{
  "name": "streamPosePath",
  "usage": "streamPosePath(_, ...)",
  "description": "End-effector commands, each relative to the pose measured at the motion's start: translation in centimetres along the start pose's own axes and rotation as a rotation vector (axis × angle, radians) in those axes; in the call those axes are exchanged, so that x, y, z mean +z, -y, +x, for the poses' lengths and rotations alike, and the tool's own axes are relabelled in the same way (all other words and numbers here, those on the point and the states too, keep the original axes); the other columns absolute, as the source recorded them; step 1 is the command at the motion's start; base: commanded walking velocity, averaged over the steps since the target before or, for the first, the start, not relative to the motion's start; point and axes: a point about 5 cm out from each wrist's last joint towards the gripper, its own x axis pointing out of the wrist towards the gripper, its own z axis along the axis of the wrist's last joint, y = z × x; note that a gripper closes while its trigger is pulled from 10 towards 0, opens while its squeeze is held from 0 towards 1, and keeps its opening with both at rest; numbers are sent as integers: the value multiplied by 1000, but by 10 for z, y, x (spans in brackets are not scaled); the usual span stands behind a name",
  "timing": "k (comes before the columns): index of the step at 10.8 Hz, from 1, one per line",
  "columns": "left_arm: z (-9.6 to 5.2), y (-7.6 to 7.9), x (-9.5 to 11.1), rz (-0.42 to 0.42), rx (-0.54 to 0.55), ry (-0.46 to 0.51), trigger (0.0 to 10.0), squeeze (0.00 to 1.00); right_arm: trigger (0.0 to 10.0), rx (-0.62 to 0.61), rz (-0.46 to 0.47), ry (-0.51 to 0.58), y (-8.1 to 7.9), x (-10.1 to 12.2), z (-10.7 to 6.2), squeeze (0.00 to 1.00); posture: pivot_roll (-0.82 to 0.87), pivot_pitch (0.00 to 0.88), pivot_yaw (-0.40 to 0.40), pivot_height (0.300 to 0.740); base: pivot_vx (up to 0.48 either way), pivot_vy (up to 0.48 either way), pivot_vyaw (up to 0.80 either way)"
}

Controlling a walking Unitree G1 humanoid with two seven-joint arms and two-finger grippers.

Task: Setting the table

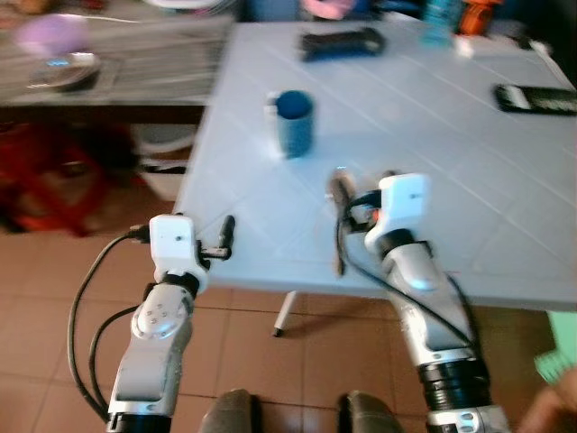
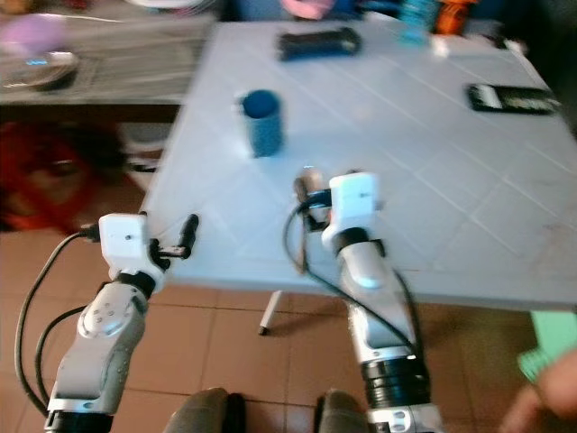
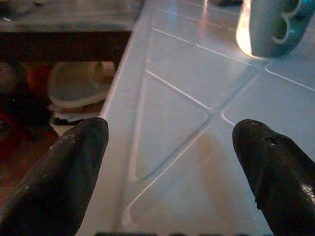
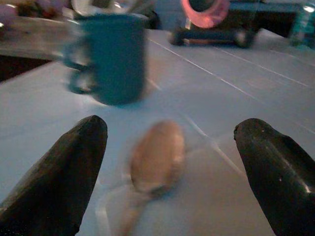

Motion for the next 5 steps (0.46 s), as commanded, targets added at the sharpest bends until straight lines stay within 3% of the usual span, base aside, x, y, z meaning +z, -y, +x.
streamPosePath(1, -1, 0, 2, 2, 1, 3, 10000, 0, 10000, 15, 17, -31, -2, -5, 0, 0, 9, 134, 74, 740, 0, 0, 0)
streamPosePath(5, -1, -1, 4, 1, 0, 4, 10000, 0, 10000, 29, 43, -161, -14, -25, -1, 0, 26, 152, 70, 740, 0, 0, 0)
